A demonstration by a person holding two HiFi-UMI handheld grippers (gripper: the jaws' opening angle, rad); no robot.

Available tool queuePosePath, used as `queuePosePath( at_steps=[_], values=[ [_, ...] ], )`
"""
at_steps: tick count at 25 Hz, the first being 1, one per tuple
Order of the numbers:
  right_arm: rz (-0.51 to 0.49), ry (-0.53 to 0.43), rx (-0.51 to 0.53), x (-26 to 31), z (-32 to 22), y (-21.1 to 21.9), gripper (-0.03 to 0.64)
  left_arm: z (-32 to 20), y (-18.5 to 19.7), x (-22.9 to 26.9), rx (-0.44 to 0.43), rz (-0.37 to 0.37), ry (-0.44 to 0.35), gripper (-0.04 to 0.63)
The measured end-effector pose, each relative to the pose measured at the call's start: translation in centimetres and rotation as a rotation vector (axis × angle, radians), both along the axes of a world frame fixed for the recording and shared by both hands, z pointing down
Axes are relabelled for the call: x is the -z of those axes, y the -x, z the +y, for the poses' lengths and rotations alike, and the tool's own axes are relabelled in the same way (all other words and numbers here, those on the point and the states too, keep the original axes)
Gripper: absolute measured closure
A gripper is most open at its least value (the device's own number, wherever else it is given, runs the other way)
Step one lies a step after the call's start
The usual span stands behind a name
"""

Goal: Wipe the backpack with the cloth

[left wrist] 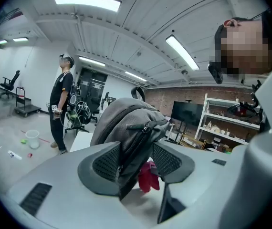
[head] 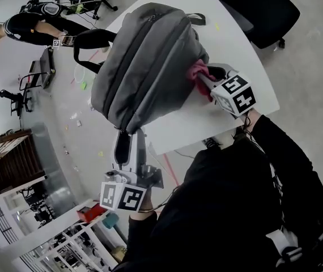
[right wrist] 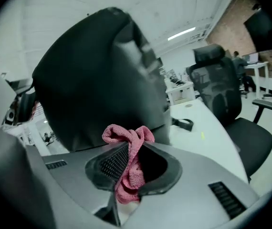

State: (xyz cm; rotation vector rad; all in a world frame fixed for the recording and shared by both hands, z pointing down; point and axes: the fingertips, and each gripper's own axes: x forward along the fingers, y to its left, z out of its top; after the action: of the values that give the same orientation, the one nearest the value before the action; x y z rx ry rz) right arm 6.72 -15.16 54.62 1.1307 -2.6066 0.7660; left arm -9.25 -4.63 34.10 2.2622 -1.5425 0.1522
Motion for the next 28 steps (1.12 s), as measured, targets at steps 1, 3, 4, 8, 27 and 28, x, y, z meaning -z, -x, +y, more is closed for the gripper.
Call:
queuePosePath(
  at_steps=[1,3,4,8,27,28],
  values=[
    [-0.007,-0.006,-0.081,0.6,-1.1,-2.3,0.539,0.0,0.1,0.0,-0.008,0.005,-0.002,0.370],
    [-0.017,-0.028,-0.227,2.2,-2.9,-6.4,0.540,0.1,0.2,0.0,-0.026,0.012,-0.003,0.371],
    [-0.020,-0.046,-0.284,3.1,-3.5,-7.9,0.540,0.1,0.2,0.0,-0.036,0.015,-0.003,0.371],
    [-0.024,-0.101,-0.328,5.6,-3.5,-7.5,0.541,0.1,0.2,0.0,-0.069,0.030,-0.001,0.373],
    [-0.053,0.000,0.491,2.2,17.0,21.4,0.549,0.5,0.4,0.3,-0.127,0.026,0.020,0.376],
    [-0.041,0.010,0.527,1.5,17.7,21.9,0.551,0.6,0.3,0.4,-0.127,0.025,0.021,0.376]
  ],
)
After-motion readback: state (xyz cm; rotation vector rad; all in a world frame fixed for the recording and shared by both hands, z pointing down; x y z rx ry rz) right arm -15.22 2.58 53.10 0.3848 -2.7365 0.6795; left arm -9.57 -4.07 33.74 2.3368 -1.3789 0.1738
